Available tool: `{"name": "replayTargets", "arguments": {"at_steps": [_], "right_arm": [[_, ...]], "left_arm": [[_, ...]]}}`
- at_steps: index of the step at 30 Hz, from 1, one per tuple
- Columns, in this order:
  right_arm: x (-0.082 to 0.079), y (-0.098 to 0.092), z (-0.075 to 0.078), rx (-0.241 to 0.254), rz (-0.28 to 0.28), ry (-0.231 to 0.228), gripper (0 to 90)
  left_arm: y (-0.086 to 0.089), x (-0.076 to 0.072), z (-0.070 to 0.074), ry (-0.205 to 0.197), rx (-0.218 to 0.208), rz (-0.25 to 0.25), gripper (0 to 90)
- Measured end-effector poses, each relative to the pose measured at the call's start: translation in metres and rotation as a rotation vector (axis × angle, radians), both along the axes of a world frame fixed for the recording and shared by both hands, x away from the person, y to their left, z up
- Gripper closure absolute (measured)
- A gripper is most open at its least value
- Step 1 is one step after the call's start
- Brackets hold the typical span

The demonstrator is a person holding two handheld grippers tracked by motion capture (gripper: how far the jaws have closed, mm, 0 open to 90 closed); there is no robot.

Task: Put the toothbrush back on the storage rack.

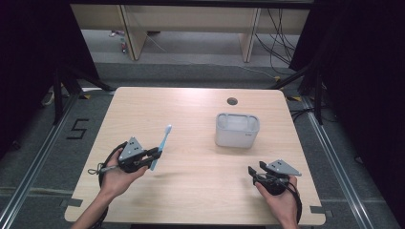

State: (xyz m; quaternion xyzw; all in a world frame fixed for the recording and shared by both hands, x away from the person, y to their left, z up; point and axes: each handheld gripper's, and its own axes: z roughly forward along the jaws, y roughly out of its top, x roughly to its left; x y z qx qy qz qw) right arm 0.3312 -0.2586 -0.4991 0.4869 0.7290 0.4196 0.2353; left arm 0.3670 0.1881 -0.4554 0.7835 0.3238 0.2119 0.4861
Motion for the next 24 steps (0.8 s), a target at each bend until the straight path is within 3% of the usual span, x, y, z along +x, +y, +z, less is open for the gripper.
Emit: {"name": "replayTargets", "arguments": {"at_steps": [5, 6, 7, 14, 17, 21, 23, 24], "right_arm": [[0.0004, -0.0007, 0.0, -0.002, 0.007, -0.008, 48.5], [-0.002, 0.0014, 0.0007, 0.014, -0.014, 0.015, 48.5], [-0.0003, -0.0004, 0.0002, -0.006, 0.002, -0.006, 48.4], [0.0005, -0.0005, -0.0004, -0.012, 0.006, -0.024, 48.4], [0.0011, -0.0006, -0.0004, -0.026, 0.013, -0.041, 48.4], [-0.0009, 0.0036, 0.0008, 0.002, 0.006, -0.03, 48.4], [-0.0019, 0.0034, 0.002, -0.012, 0.004, -0.017, 48.4], [0.0002, 0.0012, 0.0015, -0.043, 0.019, -0.046, 48.3]], "left_arm": [[0.0007, -0.0022, -0.0005, -0.038, -0.043, 0.01, 78.6], [0.0005, -0.0021, -0.0013, -0.045, -0.058, 0.006, 78.6], [0.0003, -0.0022, -0.0018, -0.049, -0.069, 0.003, 78.6], [0.0003, -0.0054, -0.0035, -0.084, -0.12, 0.021, 78.5], [-0.0008, -0.0051, -0.0056, -0.105, -0.153, -0.004, 78.6], [-0.0022, -0.006, -0.0077, -0.108, -0.158, -0.016, 78.6], [-0.0026, -0.0064, -0.0081, -0.113, -0.159, -0.018, 78.6], [-0.0031, -0.0068, -0.0084, -0.117, -0.162, -0.02, 78.5]]}}
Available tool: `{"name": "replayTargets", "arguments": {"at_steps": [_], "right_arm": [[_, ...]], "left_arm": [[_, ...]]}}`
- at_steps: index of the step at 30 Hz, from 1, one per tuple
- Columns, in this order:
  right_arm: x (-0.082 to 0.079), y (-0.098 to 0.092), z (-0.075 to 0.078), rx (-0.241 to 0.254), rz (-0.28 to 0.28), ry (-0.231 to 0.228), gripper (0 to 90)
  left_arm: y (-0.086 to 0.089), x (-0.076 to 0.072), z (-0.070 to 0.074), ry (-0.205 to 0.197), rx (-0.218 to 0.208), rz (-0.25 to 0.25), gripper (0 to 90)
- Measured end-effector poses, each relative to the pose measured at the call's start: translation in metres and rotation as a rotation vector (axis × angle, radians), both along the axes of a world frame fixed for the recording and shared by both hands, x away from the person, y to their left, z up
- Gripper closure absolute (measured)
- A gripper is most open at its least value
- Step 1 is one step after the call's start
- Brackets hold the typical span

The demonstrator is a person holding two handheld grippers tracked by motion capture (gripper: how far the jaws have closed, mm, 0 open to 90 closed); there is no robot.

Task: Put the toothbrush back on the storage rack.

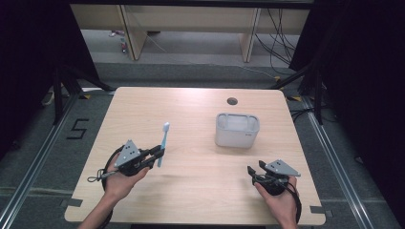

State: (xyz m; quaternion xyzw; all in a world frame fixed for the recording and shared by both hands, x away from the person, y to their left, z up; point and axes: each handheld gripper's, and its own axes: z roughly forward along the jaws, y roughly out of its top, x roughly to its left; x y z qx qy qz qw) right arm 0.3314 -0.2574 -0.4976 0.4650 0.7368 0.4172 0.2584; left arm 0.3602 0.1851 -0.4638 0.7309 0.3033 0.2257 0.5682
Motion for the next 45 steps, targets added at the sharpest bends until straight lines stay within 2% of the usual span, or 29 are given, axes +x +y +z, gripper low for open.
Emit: {"name": "replayTargets", "arguments": {"at_steps": [4, 6, 11, 18, 21, 22, 23, 27, 28, 29, 32, 37, 38, 40, 41, 42, 44, 45], "right_arm": [[0.001, 0.002, -0.001, 0.009, 0.018, 0.009, 48.3], [0.0, 0.003, 0.0, 0.0, 0.006, 0.002, 48.3], [-0.001, 0.007, 0.002, -0.004, 0.029, -0.018, 48.4], [-0.001, 0.016, 0.01, 0.017, 0.051, -0.06, 45.6], [-0.001, 0.021, 0.014, 0.026, 0.068, -0.066, 44.7], [-0.001, 0.023, 0.015, 0.022, 0.073, -0.075, 44.6], [-0.001, 0.023, 0.015, 0.022, 0.073, -0.075, 44.6], [0.0, 0.029, 0.02, 0.045, 0.092, -0.085, 45.2], [0.0, 0.03, 0.021, 0.059, 0.088, -0.08, 45.6], [0.001, 0.033, 0.022, 0.081, 0.093, -0.093, 46.1], [0.002, 0.035, 0.027, 0.069, 0.102, -0.111, 47.0], [0.004, 0.041, 0.031, 0.097, 0.115, -0.144, 49.2], [0.004, 0.041, 0.031, 0.097, 0.115, -0.144, 49.2], [0.003, 0.046, 0.034, 0.127, 0.111, -0.113, 50.3], [0.003, 0.046, 0.034, 0.127, 0.111, -0.113, 50.3], [0.004, 0.046, 0.034, 0.12, 0.122, -0.135, 50.7], [0.004, 0.048, 0.034, 0.131, 0.123, -0.124, 51.5], [0.006, 0.048, 0.034, 0.119, 0.141, -0.154, 52.1]], "left_arm": [[-0.002, 0.001, -0.002, -0.015, -0.022, -0.014, 78.6], [-0.002, 0.0, -0.002, -0.012, -0.015, -0.012, 78.5], [-0.004, 0.0, -0.002, -0.022, -0.019, -0.021, 78.6], [-0.005, 0.0, -0.002, -0.029, -0.015, -0.028, 78.5], [-0.008, 0.002, -0.003, -0.03, -0.03, -0.039, 78.5], [-0.008, 0.001, -0.002, -0.022, -0.014, -0.033, 78.6], [-0.009, 0.001, -0.002, -0.023, -0.016, -0.034, 78.5], [-0.013, 0.001, -0.002, -0.026, -0.018, -0.043, 78.5], [-0.014, 0.001, -0.002, -0.024, -0.019, -0.044, 78.6], [-0.016, 0.002, -0.003, -0.03, -0.022, -0.049, 78.6], [-0.021, 0.002, -0.002, -0.037, -0.024, -0.056, 78.5], [-0.03, 0.003, -0.001, -0.044, -0.022, -0.068, 78.5], [-0.033, 0.004, -0.002, -0.048, -0.034, -0.075, 78.5], [-0.036, 0.003, -0.003, -0.043, -0.03, -0.082, 78.5], [-0.037, 0.003, -0.003, -0.042, -0.026, -0.085, 78.5], [-0.039, 0.004, -0.003, -0.044, -0.025, -0.089, 78.5], [-0.041, 0.004, -0.004, -0.045, -0.025, -0.094, 78.6], [-0.043, 0.004, -0.005, -0.049, -0.033, -0.097, 78.5]]}}
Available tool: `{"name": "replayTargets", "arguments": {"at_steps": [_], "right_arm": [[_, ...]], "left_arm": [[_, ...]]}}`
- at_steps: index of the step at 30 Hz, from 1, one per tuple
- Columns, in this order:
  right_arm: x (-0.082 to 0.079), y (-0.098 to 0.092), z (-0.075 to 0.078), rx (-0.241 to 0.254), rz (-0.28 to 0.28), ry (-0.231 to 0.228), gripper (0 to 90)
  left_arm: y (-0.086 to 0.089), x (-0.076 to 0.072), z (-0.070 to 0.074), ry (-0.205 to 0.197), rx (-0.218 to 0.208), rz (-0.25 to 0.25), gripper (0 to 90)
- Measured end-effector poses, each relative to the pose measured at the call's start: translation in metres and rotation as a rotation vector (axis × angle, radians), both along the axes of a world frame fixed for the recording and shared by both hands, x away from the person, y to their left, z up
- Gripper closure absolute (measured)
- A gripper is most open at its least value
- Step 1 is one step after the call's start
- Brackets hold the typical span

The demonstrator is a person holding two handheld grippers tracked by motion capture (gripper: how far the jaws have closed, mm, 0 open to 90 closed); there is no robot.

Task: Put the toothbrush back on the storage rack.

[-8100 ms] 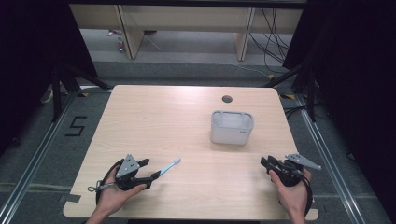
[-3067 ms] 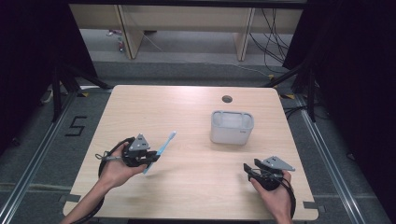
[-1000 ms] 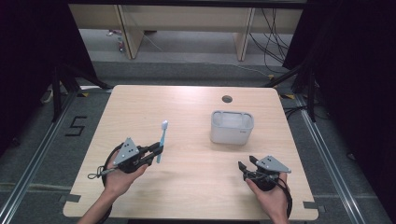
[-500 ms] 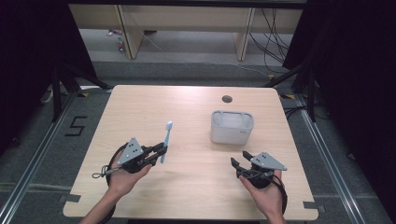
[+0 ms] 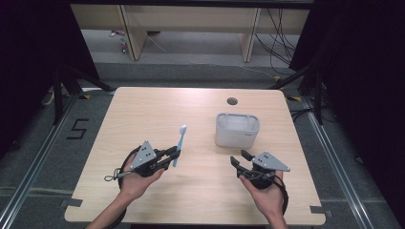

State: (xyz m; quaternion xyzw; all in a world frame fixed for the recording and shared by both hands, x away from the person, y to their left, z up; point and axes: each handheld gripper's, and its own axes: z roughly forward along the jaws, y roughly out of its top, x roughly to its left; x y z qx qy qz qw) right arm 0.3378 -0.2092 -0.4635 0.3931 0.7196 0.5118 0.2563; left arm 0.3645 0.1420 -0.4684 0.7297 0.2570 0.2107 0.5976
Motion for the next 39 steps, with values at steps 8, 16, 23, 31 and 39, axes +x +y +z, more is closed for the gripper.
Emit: {"name": "replayTargets", "arguments": {"at_steps": [8, 16, 23, 31, 39], "right_arm": [[0.0, 0.013, 0.005, 0.052, 0.02, 0.014, 54.2], [0.002, 0.02, 0.01, 0.076, 0.042, -0.019, 54.4], [0.003, 0.027, 0.012, 0.104, 0.055, -0.017, 56.5], [0.003, 0.035, 0.014, 0.131, 0.09, -0.003, 59.4], [0.004, 0.041, 0.017, 0.139, 0.109, -0.009, 61.4]], "left_arm": [[-0.012, 0.001, 0.0, 0.006, 0.018, -0.017, 78.5], [-0.019, 0.002, -0.003, 0.012, 0.011, -0.018, 78.5], [-0.026, 0.004, -0.003, 0.013, 0.013, -0.024, 78.5], [-0.035, 0.004, -0.004, 0.013, 0.014, -0.034, 78.5], [-0.041, 0.004, -0.005, 0.017, 0.015, -0.042, 78.5]]}}
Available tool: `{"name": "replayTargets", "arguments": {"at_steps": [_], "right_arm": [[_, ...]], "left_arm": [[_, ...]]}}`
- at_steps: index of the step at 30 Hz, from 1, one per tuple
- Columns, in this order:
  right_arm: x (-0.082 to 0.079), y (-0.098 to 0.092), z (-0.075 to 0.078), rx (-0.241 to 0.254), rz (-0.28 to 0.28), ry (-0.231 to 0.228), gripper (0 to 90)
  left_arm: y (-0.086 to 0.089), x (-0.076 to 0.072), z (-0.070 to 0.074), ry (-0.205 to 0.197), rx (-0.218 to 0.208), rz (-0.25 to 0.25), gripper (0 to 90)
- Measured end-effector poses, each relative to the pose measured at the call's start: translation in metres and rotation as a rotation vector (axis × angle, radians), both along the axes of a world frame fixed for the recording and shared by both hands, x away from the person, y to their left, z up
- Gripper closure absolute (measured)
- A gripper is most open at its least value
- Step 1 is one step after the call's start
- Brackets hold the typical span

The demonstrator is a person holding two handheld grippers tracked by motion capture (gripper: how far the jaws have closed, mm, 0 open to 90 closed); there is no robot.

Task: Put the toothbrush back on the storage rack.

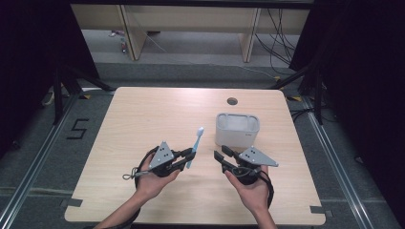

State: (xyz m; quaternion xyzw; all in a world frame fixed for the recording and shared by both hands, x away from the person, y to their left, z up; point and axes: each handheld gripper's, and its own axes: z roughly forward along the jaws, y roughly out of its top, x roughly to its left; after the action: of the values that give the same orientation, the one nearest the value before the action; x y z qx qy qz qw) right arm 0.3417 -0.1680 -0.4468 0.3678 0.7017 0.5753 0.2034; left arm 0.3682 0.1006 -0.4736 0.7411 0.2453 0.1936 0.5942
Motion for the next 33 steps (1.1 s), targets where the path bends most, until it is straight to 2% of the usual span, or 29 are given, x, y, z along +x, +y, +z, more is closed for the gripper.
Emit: {"name": "replayTargets", "arguments": {"at_steps": [2, 3, 4, 6, 10, 11, 12, 14, 15, 16, 18, 21, 22, 25, 29, 33], "right_arm": [[-0.001, 0.003, 0.001, 0.011, 0.009, 0.019, 61.8], [0.001, 0.004, 0.0, 0.007, 0.01, -0.006, 62.0], [0.0, 0.007, 0.001, 0.021, 0.02, 0.014, 62.4], [0.0, 0.008, 0.002, 0.024, 0.022, 0.018, 62.6], [0.002, 0.011, 0.003, 0.024, 0.033, 0.003, 63.3], [0.003, 0.013, 0.003, 0.035, 0.035, 0.004, 63.5], [0.003, 0.013, 0.003, 0.035, 0.035, 0.004, 63.5], [0.004, 0.015, 0.004, 0.029, 0.034, -0.015, 63.8], [0.004, 0.015, 0.004, 0.029, 0.034, -0.015, 63.8], [0.003, 0.017, 0.005, 0.036, 0.039, 0.003, 63.9], [0.003, 0.017, 0.005, 0.038, 0.04, 0.007, 64.0], [0.004, 0.019, 0.005, 0.048, 0.039, -0.004, 64.1], [0.005, 0.02, 0.006, 0.057, 0.043, -0.014, 64.4], [0.005, 0.021, 0.007, 0.07, 0.039, -0.009, 65.3], [0.006, 0.023, 0.006, 0.096, 0.026, -0.006, 67.6], [0.007, 0.022, 0.005, 0.084, 0.013, -0.024, 68.9]], "left_arm": [[-0.002, 0.0, 0.0, -0.003, -0.004, -0.004, 78.5], [-0.003, 0.001, -0.001, -0.005, -0.014, -0.01, 78.5], [-0.004, 0.0, 0.0, -0.001, -0.001, -0.006, 78.5], [-0.005, -0.001, 0.0, -0.002, 0.0, -0.009, 78.5], [-0.008, -0.001, 0.001, -0.006, 0.01, -0.018, 78.5], [-0.01, -0.001, 0.0, -0.011, -0.002, -0.024, 78.5], [-0.011, -0.002, 0.001, -0.008, 0.008, -0.023, 78.5], [-0.013, -0.002, 0.001, -0.011, 0.012, -0.028, 78.5], [-0.014, -0.002, 0.001, -0.011, 0.014, -0.029, 78.5], [-0.017, -0.002, 0.0, -0.017, -0.004, -0.038, 78.5], [-0.018, -0.003, 0.001, -0.013, 0.008, -0.034, 78.5], [-0.021, -0.004, 0.001, -0.016, 0.01, -0.038, 78.5], [-0.022, -0.003, 0.0, -0.019, -0.001, -0.042, 78.5], [-0.024, -0.004, 0.0, -0.013, 0.009, -0.041, 78.5], [-0.027, -0.004, 0.001, -0.013, -0.005, -0.039, 78.5], [-0.027, -0.004, 0.003, -0.01, -0.016, -0.034, 78.5]]}}
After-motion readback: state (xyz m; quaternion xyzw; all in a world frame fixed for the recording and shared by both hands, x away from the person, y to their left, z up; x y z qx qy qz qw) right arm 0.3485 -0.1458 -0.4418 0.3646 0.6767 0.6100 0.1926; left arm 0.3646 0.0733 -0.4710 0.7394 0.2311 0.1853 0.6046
